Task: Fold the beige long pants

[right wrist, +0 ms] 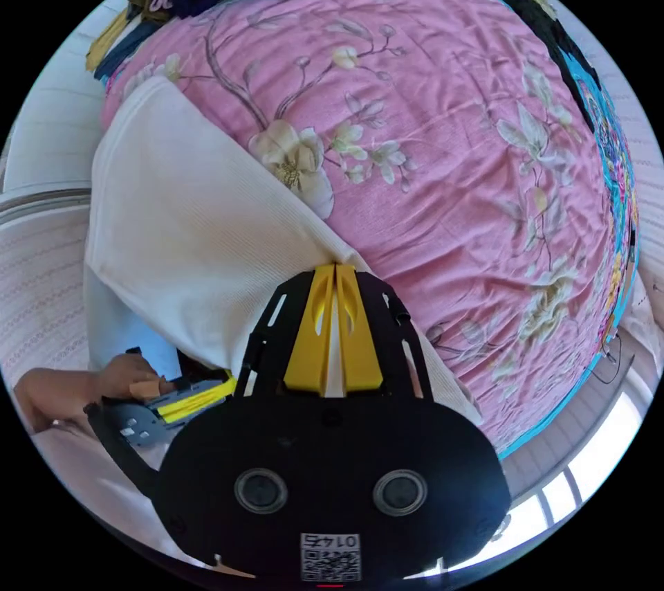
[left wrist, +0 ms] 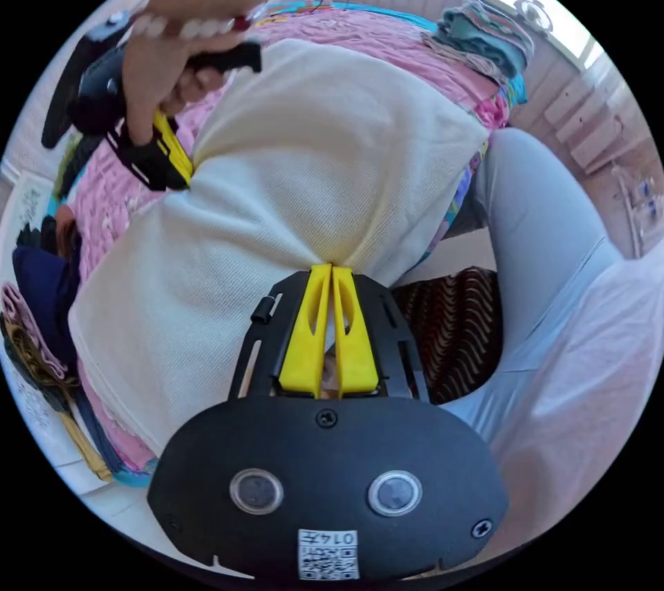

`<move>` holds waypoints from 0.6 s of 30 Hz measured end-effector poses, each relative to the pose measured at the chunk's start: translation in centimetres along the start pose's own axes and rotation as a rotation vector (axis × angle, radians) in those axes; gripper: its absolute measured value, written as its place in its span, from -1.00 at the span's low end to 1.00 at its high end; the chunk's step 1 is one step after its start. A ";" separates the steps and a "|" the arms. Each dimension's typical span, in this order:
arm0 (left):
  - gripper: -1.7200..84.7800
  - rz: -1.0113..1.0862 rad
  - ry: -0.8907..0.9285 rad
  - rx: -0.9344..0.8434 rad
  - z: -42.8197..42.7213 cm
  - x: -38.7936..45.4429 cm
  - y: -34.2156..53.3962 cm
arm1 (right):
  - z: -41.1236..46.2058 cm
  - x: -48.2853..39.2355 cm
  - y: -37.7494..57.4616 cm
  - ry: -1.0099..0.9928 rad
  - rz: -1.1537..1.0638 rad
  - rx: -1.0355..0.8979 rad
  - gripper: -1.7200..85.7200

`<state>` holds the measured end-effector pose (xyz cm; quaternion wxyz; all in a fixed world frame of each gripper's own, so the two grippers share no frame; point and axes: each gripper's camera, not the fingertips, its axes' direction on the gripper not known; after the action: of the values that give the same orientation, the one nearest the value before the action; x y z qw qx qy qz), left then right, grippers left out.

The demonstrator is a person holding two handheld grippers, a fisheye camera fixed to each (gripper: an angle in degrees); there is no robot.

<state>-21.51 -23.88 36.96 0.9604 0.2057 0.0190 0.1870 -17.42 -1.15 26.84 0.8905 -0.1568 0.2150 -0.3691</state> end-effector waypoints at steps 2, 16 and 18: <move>-0.98 0.048 -0.078 -0.009 0.0 0.8 -0.9 | 1.3 0.7 0.5 0.000 0.050 -0.005 -0.97; -0.94 -0.149 0.167 0.212 -7.3 -8.4 -5.2 | 7.7 12.0 36.2 -0.404 0.487 0.763 -0.88; -0.76 -0.183 0.196 0.300 -8.0 -10.7 -6.9 | 10.8 13.1 42.2 -0.436 0.612 0.794 -0.74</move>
<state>-29.89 -30.55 26.46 0.9255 0.3248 0.1585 0.1131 21.17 19.31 14.19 0.9719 0.1883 -0.0945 -0.1051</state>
